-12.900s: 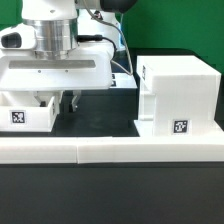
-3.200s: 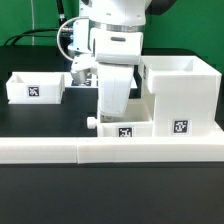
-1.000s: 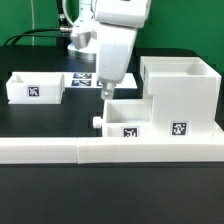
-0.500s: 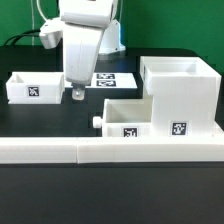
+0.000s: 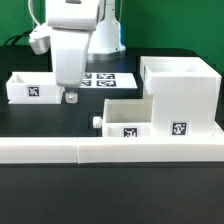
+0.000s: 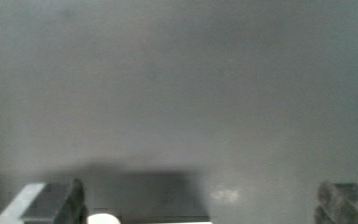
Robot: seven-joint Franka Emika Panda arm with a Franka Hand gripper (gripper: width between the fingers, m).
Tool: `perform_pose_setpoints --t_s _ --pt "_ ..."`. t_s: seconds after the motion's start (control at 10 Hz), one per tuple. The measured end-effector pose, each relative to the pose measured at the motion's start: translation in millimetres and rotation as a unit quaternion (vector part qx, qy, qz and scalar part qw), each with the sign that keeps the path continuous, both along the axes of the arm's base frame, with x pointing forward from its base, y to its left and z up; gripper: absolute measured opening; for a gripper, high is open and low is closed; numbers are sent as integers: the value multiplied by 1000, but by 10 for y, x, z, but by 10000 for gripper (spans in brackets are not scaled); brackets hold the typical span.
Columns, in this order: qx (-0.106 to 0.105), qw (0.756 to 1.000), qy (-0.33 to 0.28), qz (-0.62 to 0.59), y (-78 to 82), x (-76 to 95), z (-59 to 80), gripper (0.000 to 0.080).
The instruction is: Assemble drawer
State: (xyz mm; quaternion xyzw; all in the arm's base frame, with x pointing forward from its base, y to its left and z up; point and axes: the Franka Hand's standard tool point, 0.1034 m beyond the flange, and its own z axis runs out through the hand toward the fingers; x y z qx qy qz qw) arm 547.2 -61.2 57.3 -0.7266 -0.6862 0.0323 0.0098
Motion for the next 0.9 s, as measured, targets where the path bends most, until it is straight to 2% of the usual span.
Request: perform_pose_setpoints --t_s 0.3,0.6,0.9 --pt "62 998 11 3 -78 -38 -147 649" --pt "64 998 11 0 -144 -52 -165 649" --pt "72 997 21 4 13 -50 -306 649"
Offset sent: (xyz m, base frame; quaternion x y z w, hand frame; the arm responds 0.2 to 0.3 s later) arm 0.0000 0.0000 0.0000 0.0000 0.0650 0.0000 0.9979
